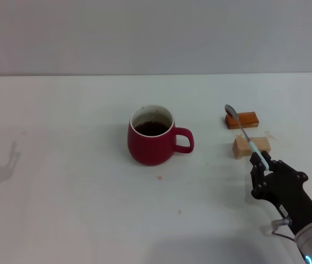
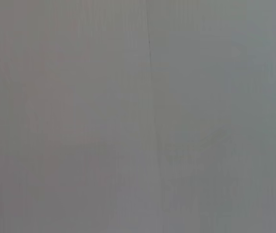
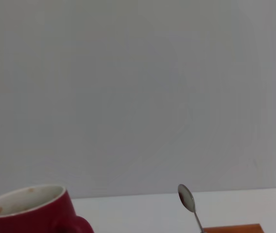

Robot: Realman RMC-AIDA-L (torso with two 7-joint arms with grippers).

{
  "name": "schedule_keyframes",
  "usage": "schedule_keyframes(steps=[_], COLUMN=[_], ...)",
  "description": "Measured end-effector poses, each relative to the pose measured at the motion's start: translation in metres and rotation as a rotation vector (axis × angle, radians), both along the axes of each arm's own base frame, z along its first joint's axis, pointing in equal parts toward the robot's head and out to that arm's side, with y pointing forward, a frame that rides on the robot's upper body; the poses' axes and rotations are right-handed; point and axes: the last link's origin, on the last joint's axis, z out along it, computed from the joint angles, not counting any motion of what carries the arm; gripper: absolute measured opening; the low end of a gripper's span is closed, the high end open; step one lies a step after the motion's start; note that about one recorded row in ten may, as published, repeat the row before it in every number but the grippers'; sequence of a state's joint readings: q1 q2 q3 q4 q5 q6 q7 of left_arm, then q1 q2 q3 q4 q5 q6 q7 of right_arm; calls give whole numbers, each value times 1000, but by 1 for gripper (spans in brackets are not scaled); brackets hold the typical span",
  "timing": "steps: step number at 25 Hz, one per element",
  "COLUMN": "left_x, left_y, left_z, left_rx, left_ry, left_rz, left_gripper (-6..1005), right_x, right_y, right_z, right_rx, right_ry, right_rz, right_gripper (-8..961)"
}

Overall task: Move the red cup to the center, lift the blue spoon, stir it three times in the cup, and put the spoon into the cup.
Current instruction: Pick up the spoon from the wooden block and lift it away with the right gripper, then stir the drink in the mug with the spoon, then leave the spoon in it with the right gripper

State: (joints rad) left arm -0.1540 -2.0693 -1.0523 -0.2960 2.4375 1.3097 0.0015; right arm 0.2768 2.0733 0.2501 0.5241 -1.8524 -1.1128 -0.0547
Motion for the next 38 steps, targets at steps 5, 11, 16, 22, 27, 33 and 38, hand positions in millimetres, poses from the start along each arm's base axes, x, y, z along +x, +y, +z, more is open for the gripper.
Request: schedule_keyframes(steps=[5,11,16,22,27,33,38], left_x=[0,0,0,-1,-2,-2,-3], left_y=[0,0,0,0,0,-1,-1], left_z=[0,0,0,1,1,1,1], left_rx=[1,1,3,4,4,4,4], left_ry=[0,0,-1,0,2,2,2], left_rz=[-1,-2,1,3,7,8,10], left_gripper=[854,854,855,855,855,855,855], right_x=[-20,-42,-70,-89,-102,-115,-131], right_y=[2,8,14,20,28,40,47], right_z=[2,8,25,34,45,56,65], right_rx=[0,-24,-29,-53,-88,-183,-251], right_ry=[2,-41,-90,-139,-136,-110,-113], right_rz=[51,64,71,63,50,60,100], right_gripper=[129,129,129,129,129,129,129])
